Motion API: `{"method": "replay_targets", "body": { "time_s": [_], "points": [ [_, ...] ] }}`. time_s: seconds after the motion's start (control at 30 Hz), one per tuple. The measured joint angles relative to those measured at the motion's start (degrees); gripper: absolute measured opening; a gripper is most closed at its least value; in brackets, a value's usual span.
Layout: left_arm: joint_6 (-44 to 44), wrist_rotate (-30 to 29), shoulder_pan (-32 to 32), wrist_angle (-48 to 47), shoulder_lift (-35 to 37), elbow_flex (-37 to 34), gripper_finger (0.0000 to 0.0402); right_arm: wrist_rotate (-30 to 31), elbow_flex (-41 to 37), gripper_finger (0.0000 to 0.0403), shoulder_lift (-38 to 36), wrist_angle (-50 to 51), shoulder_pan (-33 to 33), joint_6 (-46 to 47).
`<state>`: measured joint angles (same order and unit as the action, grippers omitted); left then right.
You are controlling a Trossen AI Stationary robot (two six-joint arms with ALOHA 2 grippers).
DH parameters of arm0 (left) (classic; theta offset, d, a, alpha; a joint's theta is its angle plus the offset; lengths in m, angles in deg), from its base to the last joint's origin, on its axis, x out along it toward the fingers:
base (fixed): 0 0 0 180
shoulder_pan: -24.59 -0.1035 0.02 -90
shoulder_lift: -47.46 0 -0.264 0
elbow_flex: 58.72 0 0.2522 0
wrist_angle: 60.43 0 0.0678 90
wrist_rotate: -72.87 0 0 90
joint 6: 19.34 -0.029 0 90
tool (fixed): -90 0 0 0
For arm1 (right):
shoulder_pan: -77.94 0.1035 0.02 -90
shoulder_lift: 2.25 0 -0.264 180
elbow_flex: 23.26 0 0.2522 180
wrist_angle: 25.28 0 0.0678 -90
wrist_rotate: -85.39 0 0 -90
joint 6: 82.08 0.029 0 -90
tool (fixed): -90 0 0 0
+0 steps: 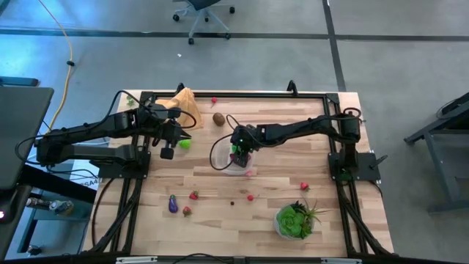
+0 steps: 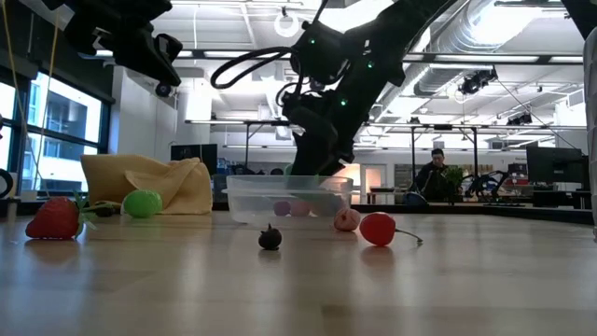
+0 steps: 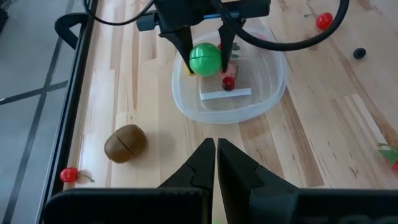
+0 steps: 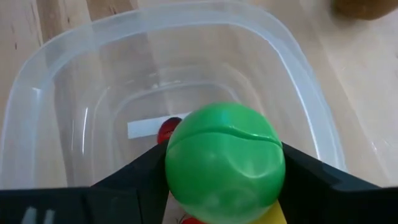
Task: Pick and placing Produce into tupperware
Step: Put the green pear into the transparent bin, then put the apricot into the transparent bin
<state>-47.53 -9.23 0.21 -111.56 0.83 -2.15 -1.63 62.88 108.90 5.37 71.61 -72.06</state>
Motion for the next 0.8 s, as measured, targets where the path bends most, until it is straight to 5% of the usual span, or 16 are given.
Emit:
{"method": "replay_targets", "body": {
  "time_s": [0.3,0.8],
  "points": [
    [0.00,0.00,0.00,0.00,0.02,0.00,0.0010,0.23,0.00,0.0265,0.00,-0.28,0.00,-1.00],
    [0.00,0.00,0.01,0.00,0.00,0.00,0.0010,-1.48,0.00,0.0268,-6.21,4.33,2.33,-1.51]
  ]
}}
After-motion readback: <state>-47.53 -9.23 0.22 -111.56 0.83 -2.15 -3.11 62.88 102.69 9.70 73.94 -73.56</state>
